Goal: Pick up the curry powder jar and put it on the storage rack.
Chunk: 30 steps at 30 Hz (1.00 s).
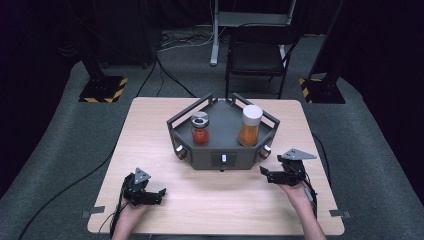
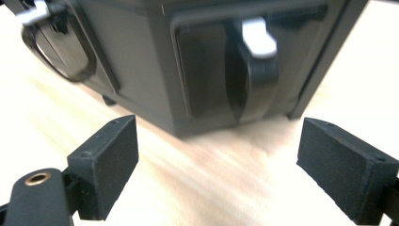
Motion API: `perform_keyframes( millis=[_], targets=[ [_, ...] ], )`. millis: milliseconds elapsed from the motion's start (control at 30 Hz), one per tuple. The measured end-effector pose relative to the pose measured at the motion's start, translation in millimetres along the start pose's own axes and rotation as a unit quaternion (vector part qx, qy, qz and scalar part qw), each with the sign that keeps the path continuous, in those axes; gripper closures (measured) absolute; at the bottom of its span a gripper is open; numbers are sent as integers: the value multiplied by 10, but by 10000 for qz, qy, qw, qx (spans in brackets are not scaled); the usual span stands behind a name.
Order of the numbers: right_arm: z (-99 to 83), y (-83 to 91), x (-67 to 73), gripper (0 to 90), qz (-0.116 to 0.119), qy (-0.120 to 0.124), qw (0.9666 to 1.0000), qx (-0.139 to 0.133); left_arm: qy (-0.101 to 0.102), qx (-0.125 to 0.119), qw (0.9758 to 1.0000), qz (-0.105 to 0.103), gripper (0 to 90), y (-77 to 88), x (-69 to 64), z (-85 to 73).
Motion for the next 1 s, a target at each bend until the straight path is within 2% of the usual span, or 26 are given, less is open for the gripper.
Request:
perform_keyframes(
  millis=[567,667,767,1000],
  targets=[
    [-531,-49,-93,120,-49,-210,9990,396,4,0,10000,3,2,-3,-1,2],
    [-588,-59,-107,120,-121,-159,9983,539,3,-1,10000,4,3,-3,-2,2],
    [-612,-27,-132,120,-109,-188,9981,569,2,-1,10000,4,3,-3,-2,2],
    [-639,39,-76,109,-304,100,9975,632,2,-4,10000,6,3,-3,-3,1]
  ],
)
Point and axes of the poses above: each handheld gripper's, and its own axes: y roughly backward along the jaws, z roughly out of its top, x roughly to its left, the point moved 8 cm from there along -y, roughly forward along the jaws, and after that the axes turned 14 degrees about -z, right-handed, at the moved point
